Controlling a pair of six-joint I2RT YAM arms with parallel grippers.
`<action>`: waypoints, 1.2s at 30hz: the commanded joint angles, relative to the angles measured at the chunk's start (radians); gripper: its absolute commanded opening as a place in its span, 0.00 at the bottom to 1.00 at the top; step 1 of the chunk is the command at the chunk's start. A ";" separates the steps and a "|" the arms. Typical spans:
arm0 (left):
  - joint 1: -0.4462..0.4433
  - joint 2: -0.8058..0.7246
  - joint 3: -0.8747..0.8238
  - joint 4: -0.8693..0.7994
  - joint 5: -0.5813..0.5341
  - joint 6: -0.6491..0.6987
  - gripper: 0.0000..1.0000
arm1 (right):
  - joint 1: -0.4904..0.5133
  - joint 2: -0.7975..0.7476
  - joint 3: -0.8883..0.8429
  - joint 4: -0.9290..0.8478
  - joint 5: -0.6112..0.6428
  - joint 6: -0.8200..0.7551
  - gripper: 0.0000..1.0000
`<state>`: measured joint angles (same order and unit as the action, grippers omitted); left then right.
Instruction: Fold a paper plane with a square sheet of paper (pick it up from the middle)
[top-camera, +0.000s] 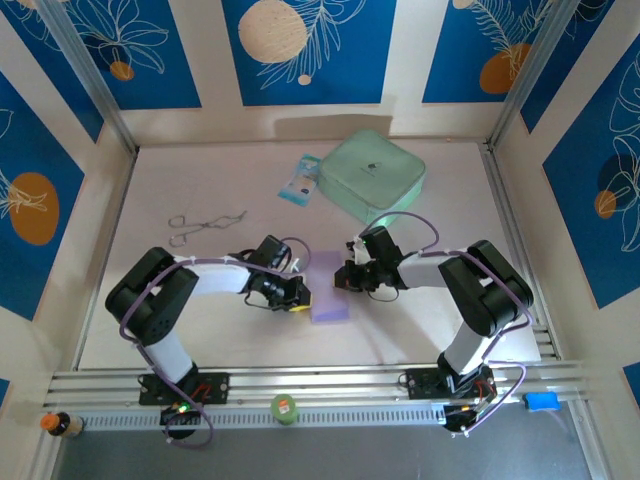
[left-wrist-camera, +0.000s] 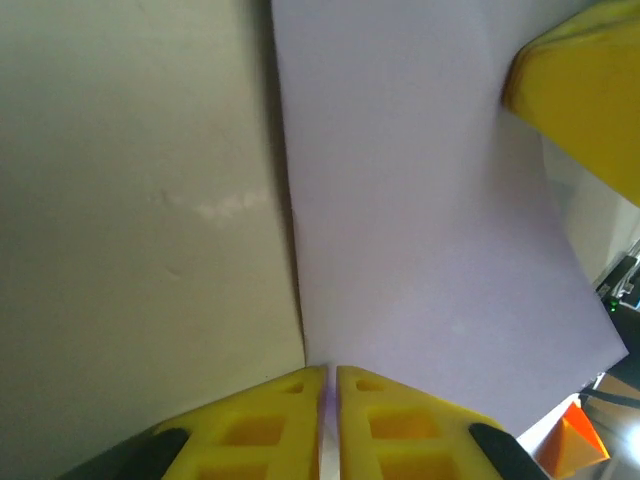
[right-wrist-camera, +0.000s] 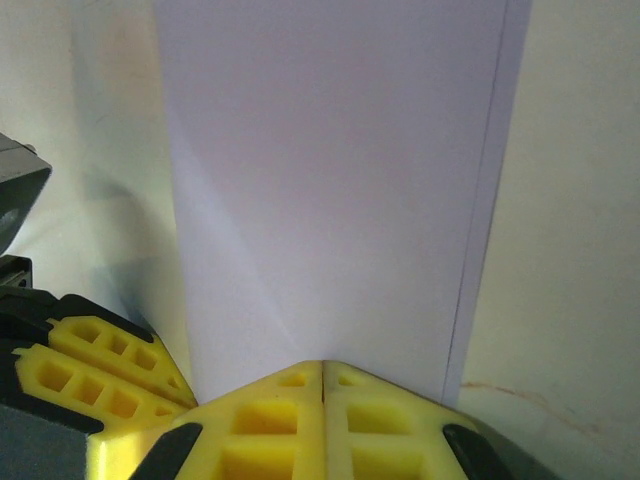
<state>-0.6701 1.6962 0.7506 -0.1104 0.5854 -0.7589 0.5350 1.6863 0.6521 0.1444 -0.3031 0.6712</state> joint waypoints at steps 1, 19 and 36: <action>-0.004 -0.016 -0.001 -0.091 -0.064 0.061 0.14 | 0.012 0.053 -0.048 -0.098 0.071 0.008 0.00; -0.069 -0.022 0.051 0.106 0.026 -0.115 0.13 | 0.014 0.054 -0.049 -0.094 0.073 0.008 0.00; -0.077 -0.115 -0.083 -0.040 -0.098 0.032 0.13 | 0.014 0.054 -0.051 -0.091 0.077 0.008 0.00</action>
<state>-0.7391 1.6253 0.6872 -0.0868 0.5259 -0.7628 0.5411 1.6871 0.6456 0.1631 -0.3012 0.6819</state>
